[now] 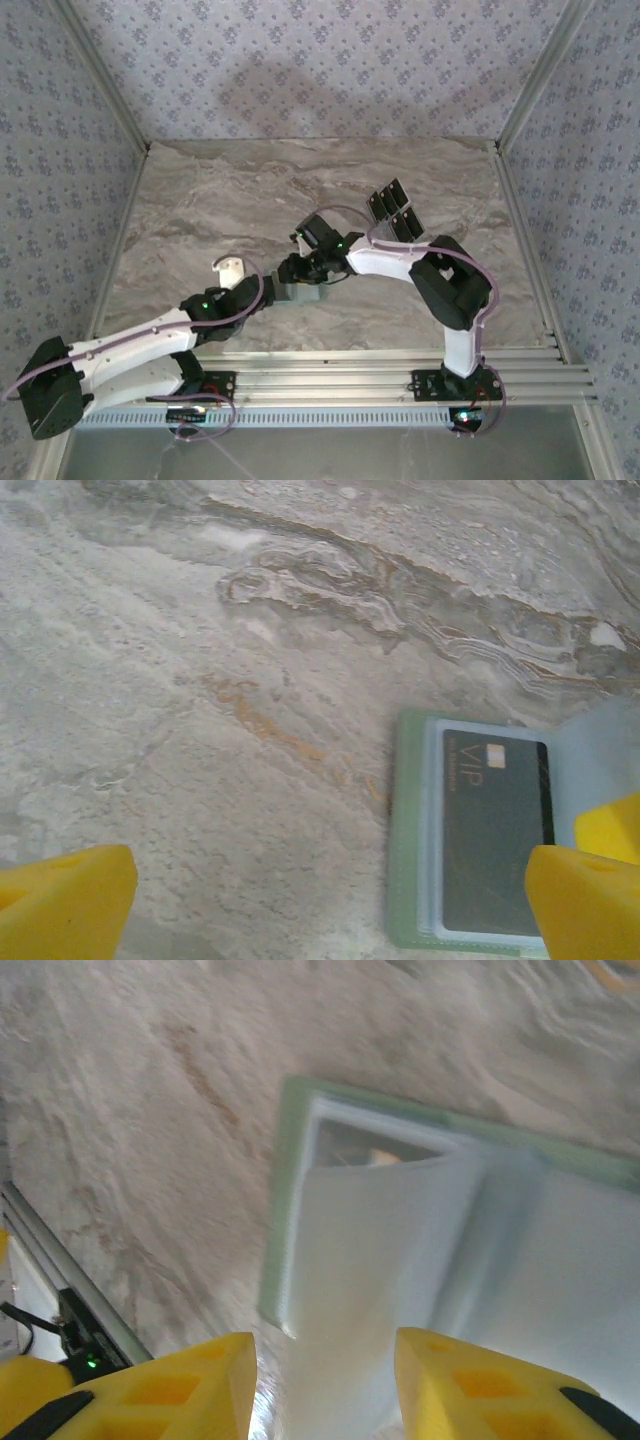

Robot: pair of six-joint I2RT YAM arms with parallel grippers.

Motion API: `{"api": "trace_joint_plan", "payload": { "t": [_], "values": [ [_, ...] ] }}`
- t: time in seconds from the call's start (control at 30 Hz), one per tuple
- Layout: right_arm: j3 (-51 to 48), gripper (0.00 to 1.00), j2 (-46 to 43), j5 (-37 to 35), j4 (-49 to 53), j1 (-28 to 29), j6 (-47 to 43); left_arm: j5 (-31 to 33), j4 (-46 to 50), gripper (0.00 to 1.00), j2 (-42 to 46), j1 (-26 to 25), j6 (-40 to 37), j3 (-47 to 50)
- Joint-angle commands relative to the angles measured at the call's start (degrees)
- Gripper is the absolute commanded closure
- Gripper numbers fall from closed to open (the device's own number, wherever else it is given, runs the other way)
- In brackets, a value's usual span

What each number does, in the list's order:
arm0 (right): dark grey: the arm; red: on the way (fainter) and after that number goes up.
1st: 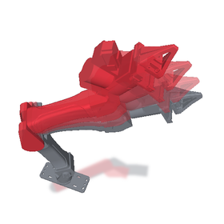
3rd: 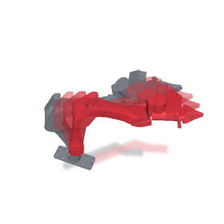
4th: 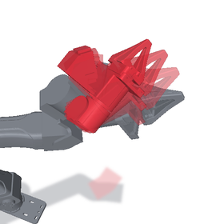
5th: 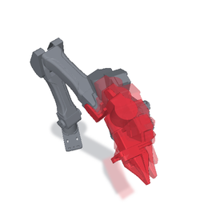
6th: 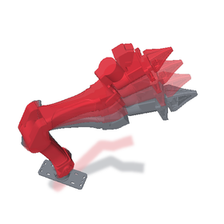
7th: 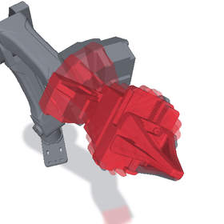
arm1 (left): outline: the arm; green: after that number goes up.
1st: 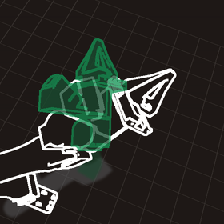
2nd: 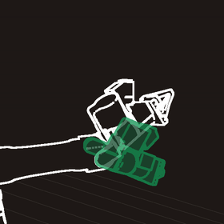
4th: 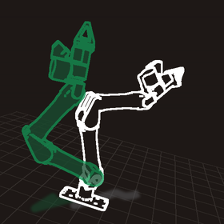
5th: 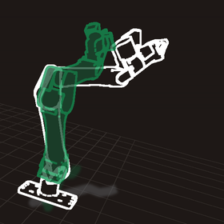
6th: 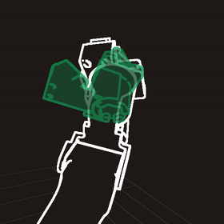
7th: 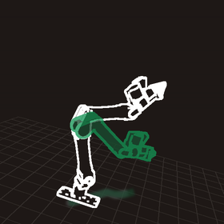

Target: Put the credit cards into the card holder

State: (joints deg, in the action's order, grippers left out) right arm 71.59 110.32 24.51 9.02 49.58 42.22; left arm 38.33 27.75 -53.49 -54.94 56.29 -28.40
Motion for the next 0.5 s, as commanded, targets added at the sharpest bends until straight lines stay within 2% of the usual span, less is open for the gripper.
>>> {"api": "trace_joint_plan", "payload": {
  "t": [0.0, 0.23, 0.47],
  "values": [
    [4.3, 0.57, 4.3, -1.6, 4.0, 1.2, -0.1, 1.3, 2.0, 0.0, 1.6, 0.5, 1.0, 0.4],
    [7.2, 0.56, 7.8, -2.1, 6.1, 2.1, -0.6, 0.9, 1.3, 0.0, 4.1, 0.8, 1.0, 2.0],
    [10.6, 0.56, 2.4, 0.8, 8.7, 0.2, -5.7, -0.2, -0.3, 0.0, 4.2, 1.4, 0.3, 2.8]
  ]
}}
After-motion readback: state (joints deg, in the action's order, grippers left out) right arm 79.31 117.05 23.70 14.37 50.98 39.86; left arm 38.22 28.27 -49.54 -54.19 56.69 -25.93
